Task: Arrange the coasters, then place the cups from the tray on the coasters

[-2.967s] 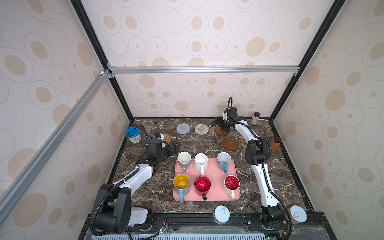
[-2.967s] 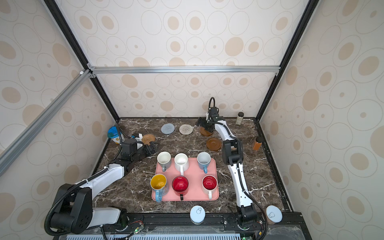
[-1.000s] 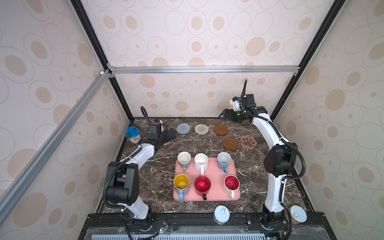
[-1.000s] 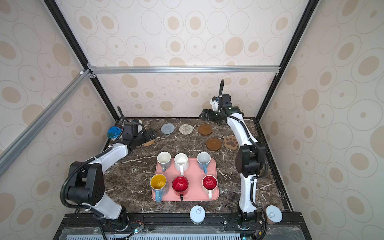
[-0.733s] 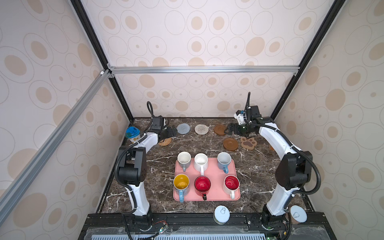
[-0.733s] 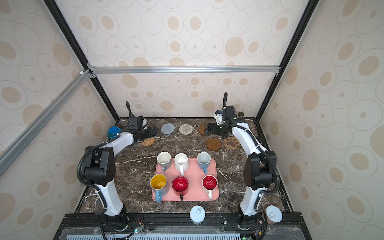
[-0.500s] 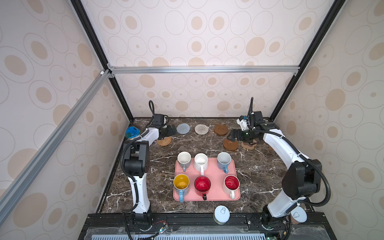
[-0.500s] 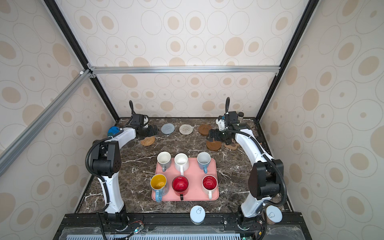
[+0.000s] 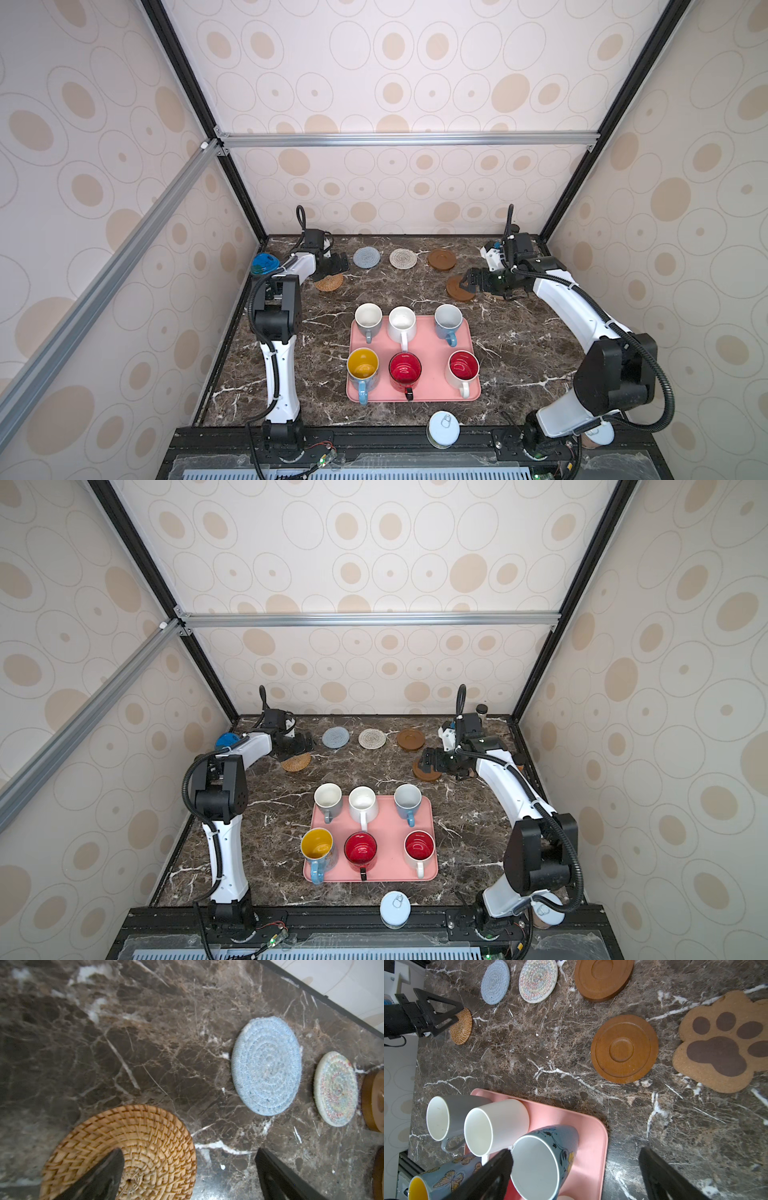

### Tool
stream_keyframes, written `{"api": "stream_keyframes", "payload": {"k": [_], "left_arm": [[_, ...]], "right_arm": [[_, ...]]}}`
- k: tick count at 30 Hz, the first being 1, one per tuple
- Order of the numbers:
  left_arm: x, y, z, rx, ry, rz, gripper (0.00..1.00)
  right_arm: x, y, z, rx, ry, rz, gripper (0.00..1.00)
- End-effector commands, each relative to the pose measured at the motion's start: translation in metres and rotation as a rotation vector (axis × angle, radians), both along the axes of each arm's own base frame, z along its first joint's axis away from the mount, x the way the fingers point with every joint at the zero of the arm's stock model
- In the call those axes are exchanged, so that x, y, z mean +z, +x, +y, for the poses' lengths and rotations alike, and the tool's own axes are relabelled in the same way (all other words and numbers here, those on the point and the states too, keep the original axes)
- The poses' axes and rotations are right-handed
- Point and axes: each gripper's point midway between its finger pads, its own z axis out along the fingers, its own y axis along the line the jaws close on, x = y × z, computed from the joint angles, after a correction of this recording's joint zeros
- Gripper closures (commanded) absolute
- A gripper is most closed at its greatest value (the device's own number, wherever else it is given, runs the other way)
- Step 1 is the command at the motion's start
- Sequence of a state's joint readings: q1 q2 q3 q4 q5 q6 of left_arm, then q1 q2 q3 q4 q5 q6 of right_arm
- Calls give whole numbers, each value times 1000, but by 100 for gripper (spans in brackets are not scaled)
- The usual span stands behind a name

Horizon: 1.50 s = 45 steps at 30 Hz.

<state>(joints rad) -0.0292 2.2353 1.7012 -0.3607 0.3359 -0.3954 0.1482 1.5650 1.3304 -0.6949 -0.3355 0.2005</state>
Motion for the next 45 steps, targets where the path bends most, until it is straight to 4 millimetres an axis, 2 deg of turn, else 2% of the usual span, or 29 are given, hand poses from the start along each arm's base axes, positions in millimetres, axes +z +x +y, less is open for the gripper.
{"api": "stream_keyframes", "payload": {"k": [1, 6, 12, 22, 25, 31, 45], "left_arm": [[-24, -20, -8, -33, -31, 68, 0], [-38, -45, -22, -60, -44, 97, 0], [-45, -72, -54, -83, -97, 108, 0], [-35, -78, -113, -108, -195, 72, 0], [-34, -78, -125, -111, -215, 66, 0], [-36, -77, -135, -116, -225, 67, 0], [-29, -63, -138, -119, -218, 46, 0]], "right_arm": [[7, 0, -4, -33, 19, -26, 1], [3, 2, -3, -42, 23, -15, 1], [-1, 3, -2, -50, 34, -1, 1], [-6, 4, -2, -59, 38, 12, 1], [-8, 3, -1, -59, 40, 17, 1], [-9, 2, -2, -59, 38, 19, 2], [-14, 2, -2, -57, 35, 35, 1]]}}
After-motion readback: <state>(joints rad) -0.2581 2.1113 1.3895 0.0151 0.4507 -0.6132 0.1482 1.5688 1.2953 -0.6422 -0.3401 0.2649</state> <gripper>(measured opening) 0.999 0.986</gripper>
